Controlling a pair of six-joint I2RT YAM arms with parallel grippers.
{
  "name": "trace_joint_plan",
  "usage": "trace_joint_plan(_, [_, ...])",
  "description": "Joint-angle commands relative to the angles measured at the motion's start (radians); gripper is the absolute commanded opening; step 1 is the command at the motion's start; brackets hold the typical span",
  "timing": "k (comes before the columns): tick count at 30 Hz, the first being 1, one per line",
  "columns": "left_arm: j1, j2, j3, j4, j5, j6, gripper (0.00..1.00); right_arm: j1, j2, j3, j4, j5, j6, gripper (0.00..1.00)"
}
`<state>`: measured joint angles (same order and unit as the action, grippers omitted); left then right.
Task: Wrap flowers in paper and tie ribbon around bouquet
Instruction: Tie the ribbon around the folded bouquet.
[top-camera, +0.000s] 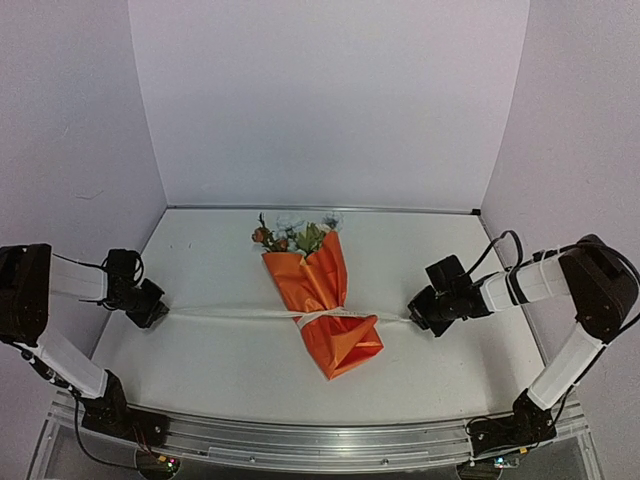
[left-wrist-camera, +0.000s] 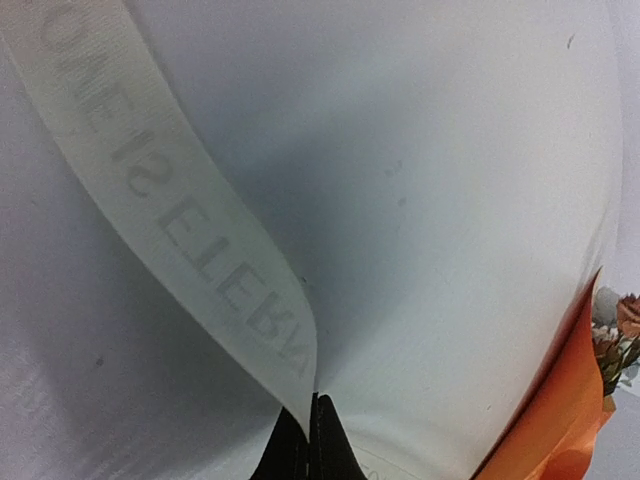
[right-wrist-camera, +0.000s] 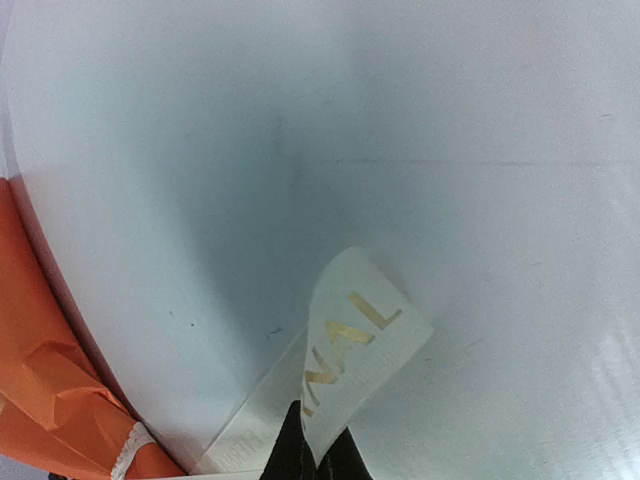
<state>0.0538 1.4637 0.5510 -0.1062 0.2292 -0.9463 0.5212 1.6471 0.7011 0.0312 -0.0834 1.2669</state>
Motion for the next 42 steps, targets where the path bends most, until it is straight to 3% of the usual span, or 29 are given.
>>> trace_joint_plan(1, [0.123,0.012,0.006,0.004,0.010,0.046,0.00,-0.065,-0.074,-0.072,0.054,0.027,0.004,0.00])
trace_joint_plan(6, [0.182,0.029,0.047,-0.025,0.003,0.090,0.00,-0.071,-0.106,-0.118,0.050,0.032,0.004,0.00])
trace_joint_plan(11, [0.279,0.030,0.077,-0.040,0.021,0.110,0.00,-0.114,-0.277,-0.220,-0.009,0.103,0.005,0.00])
trace_joint_plan(17, [0.320,0.018,0.111,-0.065,-0.008,0.094,0.00,-0.127,-0.451,-0.083,-0.353,0.284,-0.159,0.00])
trace_joint_plan(21, [0.351,0.036,0.180,-0.087,-0.004,0.080,0.00,-0.119,-0.536,-0.069,-0.435,0.315,-0.187,0.00])
trace_joint_plan(26, [0.393,0.053,0.239,-0.112,-0.009,0.084,0.00,0.008,-0.550,-0.041,-0.569,0.463,-0.193,0.00])
trace_joint_plan(30, [0.448,0.061,0.256,-0.123,0.002,0.105,0.00,-0.012,-0.606,-0.060,-0.612,0.548,-0.211,0.00])
trace_joint_plan(35, [0.466,0.062,0.262,-0.114,0.014,0.120,0.00,-0.020,-0.542,0.082,-0.678,0.574,-0.318,0.00])
trace_joint_plan(42, [0.409,0.071,0.243,-0.105,0.033,0.163,0.00,0.167,-0.313,0.168,-0.589,0.461,-0.285,0.00])
